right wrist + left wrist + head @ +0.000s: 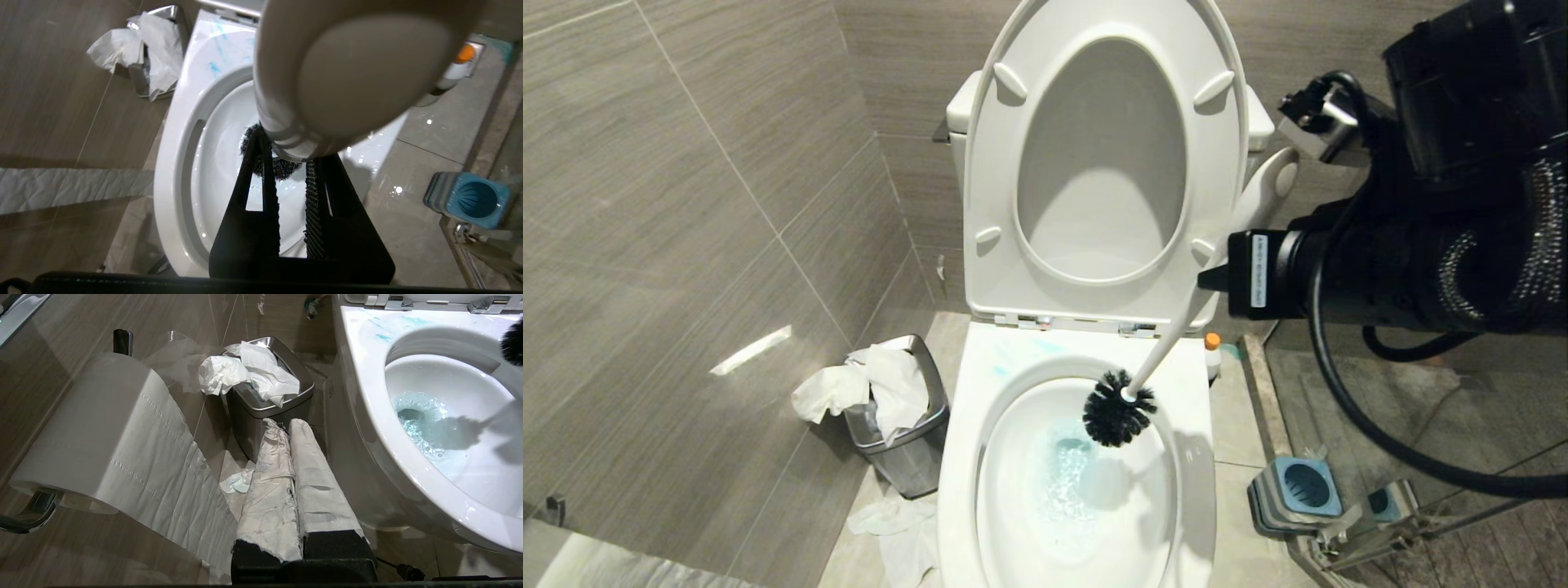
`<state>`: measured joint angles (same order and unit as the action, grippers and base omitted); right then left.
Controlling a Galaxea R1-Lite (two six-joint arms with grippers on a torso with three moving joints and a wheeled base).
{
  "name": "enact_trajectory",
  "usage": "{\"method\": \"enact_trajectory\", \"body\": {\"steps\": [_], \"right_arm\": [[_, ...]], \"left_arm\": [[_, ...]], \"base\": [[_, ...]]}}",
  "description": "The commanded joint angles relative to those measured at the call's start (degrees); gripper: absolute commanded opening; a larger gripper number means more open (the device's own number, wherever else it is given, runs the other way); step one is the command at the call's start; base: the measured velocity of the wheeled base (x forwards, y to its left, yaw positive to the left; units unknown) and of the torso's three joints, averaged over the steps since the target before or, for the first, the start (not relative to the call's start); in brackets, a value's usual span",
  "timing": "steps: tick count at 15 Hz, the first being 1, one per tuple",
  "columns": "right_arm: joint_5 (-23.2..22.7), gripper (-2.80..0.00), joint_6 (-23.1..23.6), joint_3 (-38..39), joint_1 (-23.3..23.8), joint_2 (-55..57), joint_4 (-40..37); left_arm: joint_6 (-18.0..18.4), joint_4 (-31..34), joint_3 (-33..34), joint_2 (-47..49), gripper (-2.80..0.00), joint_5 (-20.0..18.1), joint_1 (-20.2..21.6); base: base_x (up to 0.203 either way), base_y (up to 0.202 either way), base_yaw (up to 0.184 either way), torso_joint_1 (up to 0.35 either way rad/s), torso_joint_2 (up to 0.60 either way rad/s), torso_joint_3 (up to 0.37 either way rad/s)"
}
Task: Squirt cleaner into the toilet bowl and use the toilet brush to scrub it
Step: Put the toilet brush back
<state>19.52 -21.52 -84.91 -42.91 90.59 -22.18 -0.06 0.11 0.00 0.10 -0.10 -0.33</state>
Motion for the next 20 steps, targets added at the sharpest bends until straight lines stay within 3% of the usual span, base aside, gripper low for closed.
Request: {"method": "enact_trajectory", "body": {"steps": [1, 5, 12, 14, 20], "right_arm": [[0.16, -2.80, -0.06, -0.25, 2.29, -3.44, -0.94], [-2.41, -2.80, 0.04, 0.08, 11.74, -6.47, -4.81], [-17.62, -2.80, 7.60, 2.20, 40.39, -7.38, -6.52], [-21.15, -2.80, 11.43, 4.86, 46.30, -7.00, -5.70], [-21.53, -2.80, 18.93, 25.37, 50.58, -4.14, 17.39]], "left_arm": [[-0.03, -0.02, 0.06, 0.08, -2.80, 0.01, -0.02], [-0.03, -0.02, 0.04, 0.08, -2.80, 0.01, -0.02], [-0.02, -0.02, 0.02, 0.08, -2.80, 0.01, -0.02], [-0.01, -0.01, 0.09, 0.08, -2.80, 0.01, -0.01], [-0.03, -0.02, 0.09, 0.08, -2.80, 0.01, -0.02]], "base": [[0.000, 0.000, 0.000, 0.000, 0.00, 0.000], [0.000, 0.000, 0.000, 0.000, 0.00, 0.000], [0.000, 0.000, 0.000, 0.000, 0.00, 0.000], [0.000, 0.000, 0.000, 0.000, 0.00, 0.000], [0.000, 0.000, 0.000, 0.000, 0.00, 0.000]]}}
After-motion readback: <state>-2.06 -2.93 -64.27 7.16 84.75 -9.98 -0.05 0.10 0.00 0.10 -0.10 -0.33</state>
